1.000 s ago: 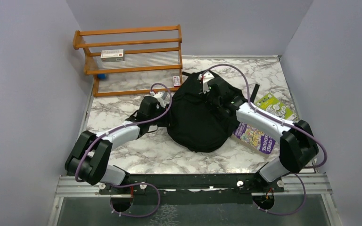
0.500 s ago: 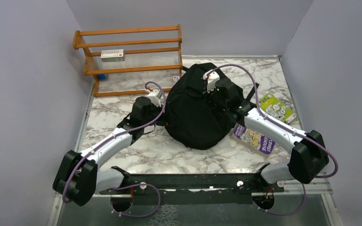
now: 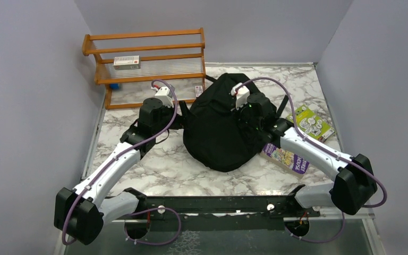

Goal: Pack the student bag
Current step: Unzip the student bag at the center of the board.

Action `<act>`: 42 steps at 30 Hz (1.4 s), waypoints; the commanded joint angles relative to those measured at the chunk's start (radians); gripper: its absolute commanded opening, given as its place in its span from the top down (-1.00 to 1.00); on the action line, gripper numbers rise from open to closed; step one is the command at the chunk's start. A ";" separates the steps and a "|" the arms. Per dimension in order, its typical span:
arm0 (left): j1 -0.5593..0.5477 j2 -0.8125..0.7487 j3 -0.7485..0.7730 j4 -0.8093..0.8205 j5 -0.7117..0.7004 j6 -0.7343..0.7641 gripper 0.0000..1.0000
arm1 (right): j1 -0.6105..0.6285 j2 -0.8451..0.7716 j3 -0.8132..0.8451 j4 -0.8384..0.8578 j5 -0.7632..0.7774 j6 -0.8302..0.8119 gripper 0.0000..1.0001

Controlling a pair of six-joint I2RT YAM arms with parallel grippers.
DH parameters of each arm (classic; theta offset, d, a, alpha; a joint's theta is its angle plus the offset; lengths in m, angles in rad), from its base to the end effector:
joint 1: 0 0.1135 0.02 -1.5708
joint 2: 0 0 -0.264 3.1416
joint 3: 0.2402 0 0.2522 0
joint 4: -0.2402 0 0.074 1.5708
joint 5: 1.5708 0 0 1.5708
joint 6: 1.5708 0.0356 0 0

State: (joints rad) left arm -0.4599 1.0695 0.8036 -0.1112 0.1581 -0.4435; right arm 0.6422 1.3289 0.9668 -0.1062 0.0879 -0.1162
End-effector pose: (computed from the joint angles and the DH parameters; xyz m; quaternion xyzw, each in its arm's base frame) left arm 0.2186 -0.1145 0.2983 0.0511 0.8241 -0.3033 0.4756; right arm 0.2459 0.1800 0.2897 -0.2937 0.7991 0.0999 0.5150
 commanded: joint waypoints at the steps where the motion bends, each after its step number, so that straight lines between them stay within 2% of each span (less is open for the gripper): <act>1: 0.006 0.005 0.044 -0.055 -0.030 0.032 -0.66 | 0.004 -0.062 -0.027 0.079 -0.104 -0.041 0.99; 11: 0.007 0.089 0.050 -0.053 0.017 0.061 -0.41 | 0.005 -0.012 -0.090 -0.005 -0.200 0.073 0.99; 18: 0.007 0.107 0.053 -0.052 0.033 0.106 -0.32 | 0.005 -0.006 -0.167 0.006 -0.156 0.166 0.99; 32: 0.006 0.113 0.093 -0.076 0.104 0.324 -0.29 | 0.004 0.023 -0.208 0.031 -0.094 0.214 0.99; 42: 0.006 0.143 0.080 -0.088 0.163 0.309 -0.30 | 0.004 0.051 -0.190 0.038 -0.095 0.229 0.99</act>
State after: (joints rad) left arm -0.4576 1.2076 0.8749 -0.1917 0.2703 -0.1467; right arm 0.6434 1.3602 0.7734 -0.0822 -0.0376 0.0971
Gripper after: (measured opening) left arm 0.647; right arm 0.022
